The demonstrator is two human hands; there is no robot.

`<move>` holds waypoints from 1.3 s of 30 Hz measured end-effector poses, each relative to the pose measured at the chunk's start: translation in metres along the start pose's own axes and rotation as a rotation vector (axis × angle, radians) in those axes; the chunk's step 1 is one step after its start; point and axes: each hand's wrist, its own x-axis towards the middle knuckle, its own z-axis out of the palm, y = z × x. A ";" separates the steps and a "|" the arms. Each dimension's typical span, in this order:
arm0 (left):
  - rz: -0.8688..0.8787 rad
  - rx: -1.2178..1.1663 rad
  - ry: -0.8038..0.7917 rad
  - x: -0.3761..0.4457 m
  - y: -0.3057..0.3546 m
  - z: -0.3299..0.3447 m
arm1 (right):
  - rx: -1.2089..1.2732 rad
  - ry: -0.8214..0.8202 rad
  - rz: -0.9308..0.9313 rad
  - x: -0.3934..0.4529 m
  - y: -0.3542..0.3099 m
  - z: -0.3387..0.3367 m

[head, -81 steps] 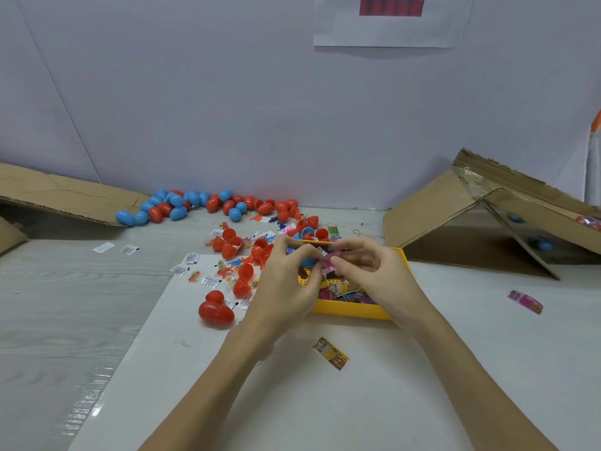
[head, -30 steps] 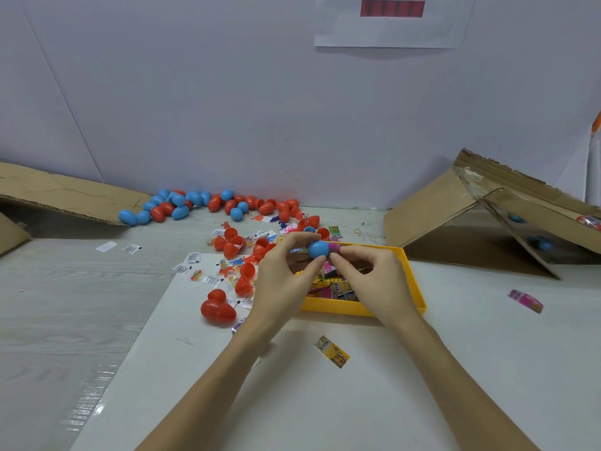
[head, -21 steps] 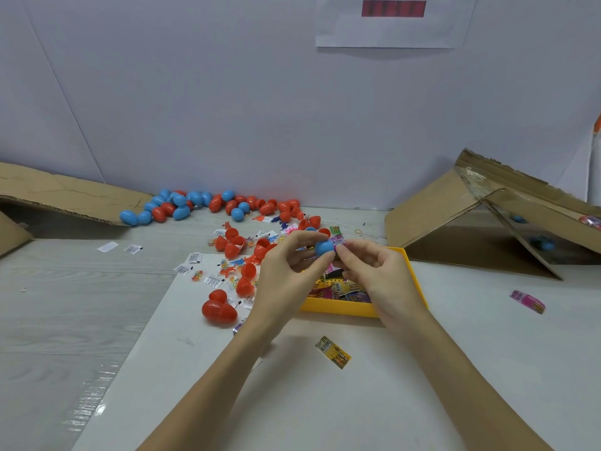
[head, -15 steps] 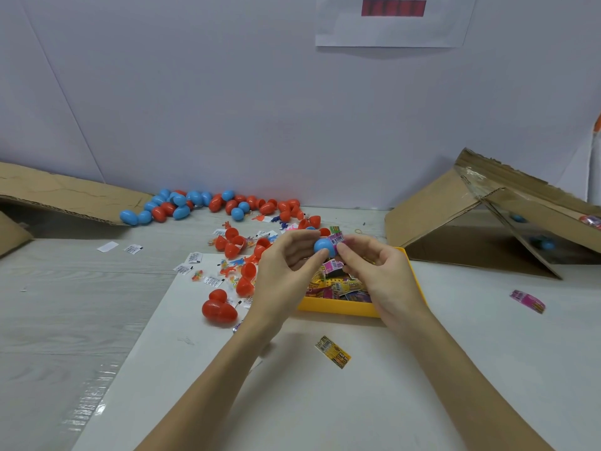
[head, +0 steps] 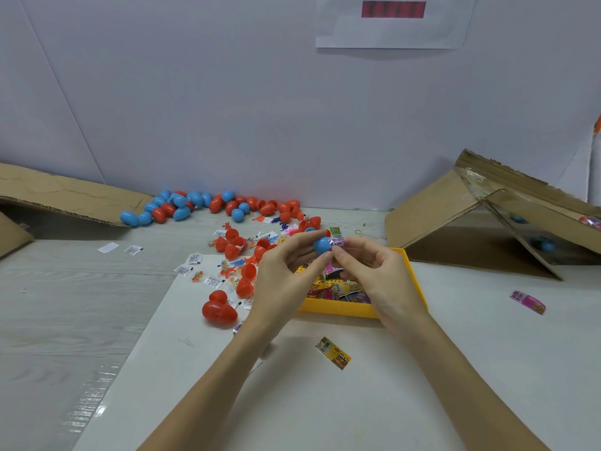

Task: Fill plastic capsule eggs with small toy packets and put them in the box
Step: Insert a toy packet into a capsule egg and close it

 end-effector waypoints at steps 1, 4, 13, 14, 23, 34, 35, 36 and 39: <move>0.027 0.018 -0.006 -0.001 0.000 0.000 | 0.046 -0.006 0.028 0.000 -0.001 0.000; 0.159 0.144 -0.013 -0.002 0.000 0.002 | 0.322 -0.089 0.180 -0.001 -0.004 0.001; 0.385 0.285 -0.008 -0.003 -0.005 0.006 | 0.717 -0.255 0.496 -0.004 -0.016 0.005; 0.378 0.276 0.007 -0.002 -0.005 0.006 | 0.737 -0.253 0.519 -0.004 -0.016 0.006; 0.400 0.255 0.016 0.001 -0.009 0.002 | 0.802 -0.231 0.579 -0.010 -0.020 0.015; 0.378 0.214 0.085 -0.003 -0.017 0.007 | 0.836 -0.186 0.592 -0.013 -0.022 0.019; 0.372 0.213 0.089 -0.003 -0.018 0.007 | 0.838 -0.184 0.595 -0.014 -0.022 0.019; 0.363 0.209 0.093 -0.003 -0.018 0.007 | 0.836 -0.183 0.595 -0.014 -0.021 0.019; 0.362 0.190 0.102 -0.004 -0.015 0.008 | 0.814 -0.185 0.590 -0.013 -0.020 0.018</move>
